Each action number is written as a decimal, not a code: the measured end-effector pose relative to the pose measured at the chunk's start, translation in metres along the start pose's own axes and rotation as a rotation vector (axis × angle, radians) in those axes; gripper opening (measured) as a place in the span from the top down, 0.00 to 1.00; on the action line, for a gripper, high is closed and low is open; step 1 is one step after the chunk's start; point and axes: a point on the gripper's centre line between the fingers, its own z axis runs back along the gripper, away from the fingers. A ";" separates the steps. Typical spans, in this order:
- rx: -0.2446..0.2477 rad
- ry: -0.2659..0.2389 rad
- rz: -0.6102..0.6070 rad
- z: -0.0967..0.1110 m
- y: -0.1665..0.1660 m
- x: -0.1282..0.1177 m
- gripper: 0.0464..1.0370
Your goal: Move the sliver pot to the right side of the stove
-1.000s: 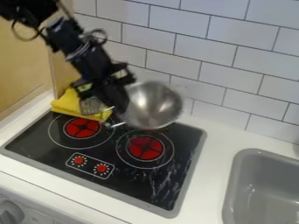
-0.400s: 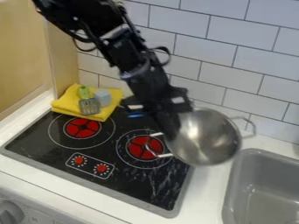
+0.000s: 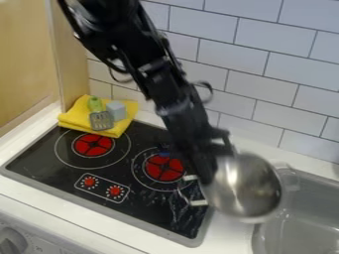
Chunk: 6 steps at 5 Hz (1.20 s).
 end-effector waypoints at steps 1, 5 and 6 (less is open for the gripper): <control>0.010 0.030 0.010 -0.012 0.004 -0.001 0.99; 0.027 0.074 0.055 -0.013 0.008 -0.004 0.55; 0.013 0.059 0.049 -0.005 0.007 -0.002 0.25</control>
